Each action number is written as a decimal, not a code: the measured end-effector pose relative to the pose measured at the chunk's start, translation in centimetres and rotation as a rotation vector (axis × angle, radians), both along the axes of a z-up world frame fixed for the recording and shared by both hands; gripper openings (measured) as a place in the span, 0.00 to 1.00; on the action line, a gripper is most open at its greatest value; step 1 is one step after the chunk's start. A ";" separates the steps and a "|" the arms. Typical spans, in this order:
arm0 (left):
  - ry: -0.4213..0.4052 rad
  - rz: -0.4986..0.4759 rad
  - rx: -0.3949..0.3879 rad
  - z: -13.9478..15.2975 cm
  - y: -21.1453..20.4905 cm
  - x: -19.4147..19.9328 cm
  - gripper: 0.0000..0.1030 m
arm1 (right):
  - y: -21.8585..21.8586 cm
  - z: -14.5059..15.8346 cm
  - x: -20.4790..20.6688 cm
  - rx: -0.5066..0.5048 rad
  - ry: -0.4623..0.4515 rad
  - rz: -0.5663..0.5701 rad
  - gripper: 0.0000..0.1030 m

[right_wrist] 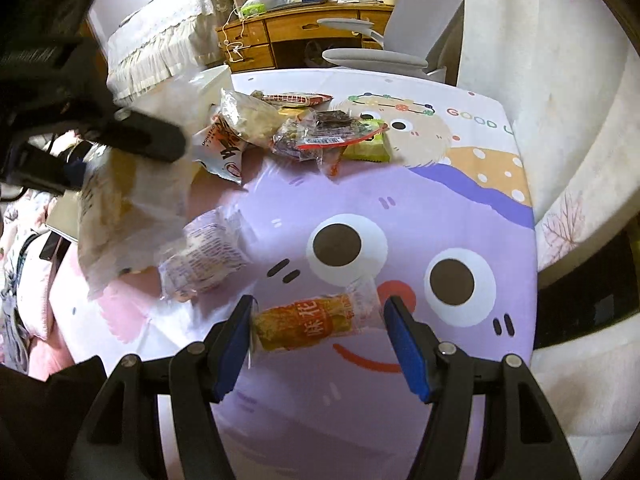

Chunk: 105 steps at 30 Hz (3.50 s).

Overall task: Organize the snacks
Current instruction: 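Carry both snacks over the white tray and open both tools, then move both tools back over the snack pile on the cloth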

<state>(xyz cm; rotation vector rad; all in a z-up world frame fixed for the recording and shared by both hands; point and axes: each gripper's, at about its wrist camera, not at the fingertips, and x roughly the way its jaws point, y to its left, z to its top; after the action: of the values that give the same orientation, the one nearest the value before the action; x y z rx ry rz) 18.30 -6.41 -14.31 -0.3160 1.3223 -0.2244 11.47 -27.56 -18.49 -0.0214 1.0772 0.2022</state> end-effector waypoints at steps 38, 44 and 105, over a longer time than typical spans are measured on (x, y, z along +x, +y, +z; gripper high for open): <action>-0.204 -0.075 -0.056 6.1 25.7 2.2 0.74 | 19.3 7.7 -0.4 -0.012 -0.216 -0.188 0.64; -0.216 -0.128 -0.043 6.0 27.6 3.1 0.74 | 23.5 8.0 -0.4 -0.020 -0.256 -0.173 0.64; -0.011 -0.706 0.264 4.2 1.4 11.3 0.88 | 12.0 -0.4 -0.1 0.118 0.068 -0.506 0.78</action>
<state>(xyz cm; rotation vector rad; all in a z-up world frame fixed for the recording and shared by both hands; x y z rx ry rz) 29.65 -4.96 -10.07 0.3888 1.3940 -0.6331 11.37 -15.56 -18.88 0.3625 1.1030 -0.1917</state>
